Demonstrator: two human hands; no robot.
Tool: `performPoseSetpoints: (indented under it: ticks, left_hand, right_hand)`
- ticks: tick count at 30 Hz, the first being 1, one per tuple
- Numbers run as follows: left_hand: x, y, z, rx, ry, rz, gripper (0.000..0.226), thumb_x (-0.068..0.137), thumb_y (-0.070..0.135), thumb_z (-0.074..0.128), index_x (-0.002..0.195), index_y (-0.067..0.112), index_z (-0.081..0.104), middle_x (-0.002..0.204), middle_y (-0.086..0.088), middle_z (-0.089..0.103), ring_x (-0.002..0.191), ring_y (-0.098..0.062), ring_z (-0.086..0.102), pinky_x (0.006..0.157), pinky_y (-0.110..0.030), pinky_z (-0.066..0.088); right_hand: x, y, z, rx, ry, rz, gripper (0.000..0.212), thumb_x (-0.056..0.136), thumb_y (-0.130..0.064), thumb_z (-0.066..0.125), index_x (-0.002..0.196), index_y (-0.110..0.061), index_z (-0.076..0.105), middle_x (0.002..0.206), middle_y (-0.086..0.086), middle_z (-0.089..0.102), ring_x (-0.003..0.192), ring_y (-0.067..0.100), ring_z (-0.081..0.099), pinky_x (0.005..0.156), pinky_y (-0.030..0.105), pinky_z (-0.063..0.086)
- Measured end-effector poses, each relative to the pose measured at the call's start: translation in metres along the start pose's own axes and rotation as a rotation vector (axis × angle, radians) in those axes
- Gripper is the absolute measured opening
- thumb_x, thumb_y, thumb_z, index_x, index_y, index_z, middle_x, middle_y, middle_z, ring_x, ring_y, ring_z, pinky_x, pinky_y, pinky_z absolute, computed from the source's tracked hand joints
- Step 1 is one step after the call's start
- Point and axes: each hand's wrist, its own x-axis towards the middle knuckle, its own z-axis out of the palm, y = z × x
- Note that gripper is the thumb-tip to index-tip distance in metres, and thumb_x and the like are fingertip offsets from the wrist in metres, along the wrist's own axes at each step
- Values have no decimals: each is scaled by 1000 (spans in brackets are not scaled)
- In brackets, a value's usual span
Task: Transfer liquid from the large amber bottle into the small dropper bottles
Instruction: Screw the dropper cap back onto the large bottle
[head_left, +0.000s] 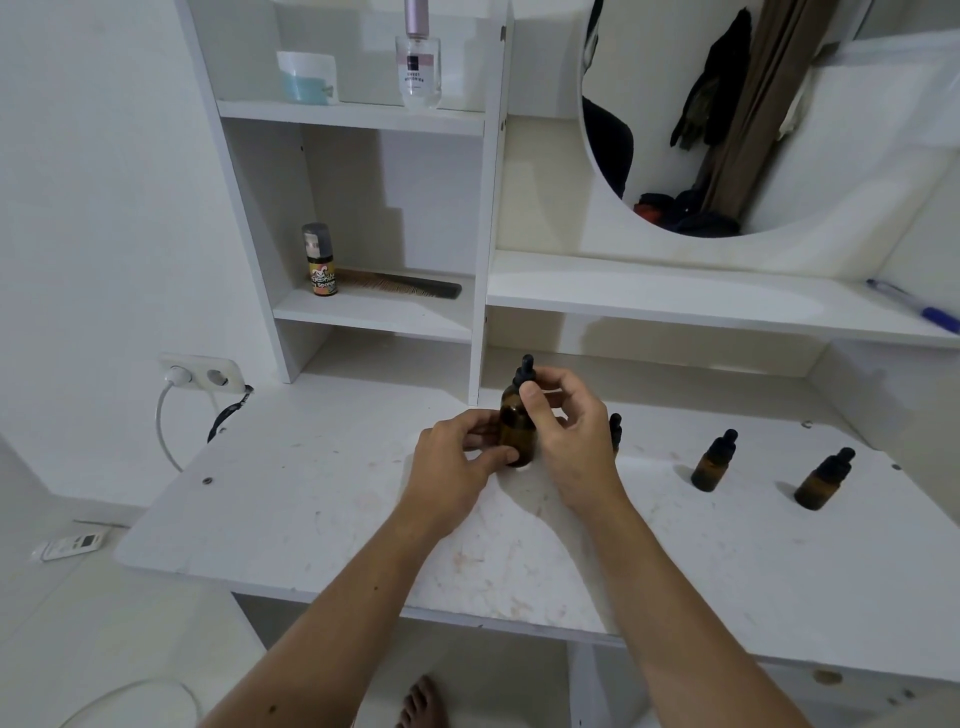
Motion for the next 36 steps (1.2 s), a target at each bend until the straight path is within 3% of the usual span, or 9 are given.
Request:
performPoseSetpoints:
  ticks: [6, 14, 19, 21, 27, 32, 36]
  left_hand:
    - [0, 0, 1, -2, 3, -17, 42, 87, 20, 84, 127, 22, 72, 111, 11, 78, 105, -6, 72, 103, -35, 57]
    - [0, 0, 1, 12, 6, -29, 42, 87, 20, 83, 127, 22, 72, 111, 11, 78, 107, -8, 71, 104, -38, 57]
    - [0, 1, 2, 12, 8, -32, 43, 87, 19, 83, 128, 21, 71, 112, 9, 78, 108, -9, 71, 105, -40, 56]
    - [-1, 1, 2, 6, 13, -29, 42, 87, 19, 83, 127, 20, 71, 111, 10, 78, 107, -8, 71, 105, -39, 57]
    - [-2, 2, 1, -1, 16, -15, 42, 86, 20, 84, 127, 19, 71, 110, 11, 78, 106, -7, 72, 103, -35, 58]
    - [-4, 3, 2, -15, 12, -1, 42, 88, 20, 83, 127, 20, 70, 111, 11, 77, 107, -6, 71, 102, -31, 57]
    - [-8, 6, 1, -36, 18, -21, 48, 88, 19, 83, 132, 19, 65, 115, 12, 73, 108, -2, 68, 90, -10, 54]
  right_hand:
    - [0, 0, 2, -7, 13, 2, 12, 103, -28, 68, 114, -25, 72, 107, -9, 76, 102, 7, 72, 84, 23, 59]
    - [-3, -1, 3, -46, 50, -26, 12, 101, -26, 71, 112, -24, 70, 106, -14, 76, 100, -1, 72, 82, 18, 59]
    - [-2, 1, 5, -54, 64, -19, 11, 100, -28, 72, 111, -27, 70, 104, -14, 76, 103, 5, 71, 88, 30, 62]
    - [-2, 2, 5, -37, 66, -13, 11, 100, -28, 72, 111, -28, 70, 103, -14, 76, 105, 8, 72, 92, 36, 62]
    - [-5, 1, 6, -35, 85, -24, 18, 101, -24, 72, 118, -24, 72, 103, -19, 77, 103, 2, 72, 92, 24, 59]
    - [-9, -3, 6, -27, 66, 13, 36, 99, -23, 75, 134, -26, 67, 126, -13, 74, 121, 2, 69, 111, 32, 54]
    - [-21, -10, 5, -79, 11, 51, 54, 99, -28, 75, 149, -29, 53, 145, -19, 61, 141, -1, 53, 124, 33, 41]
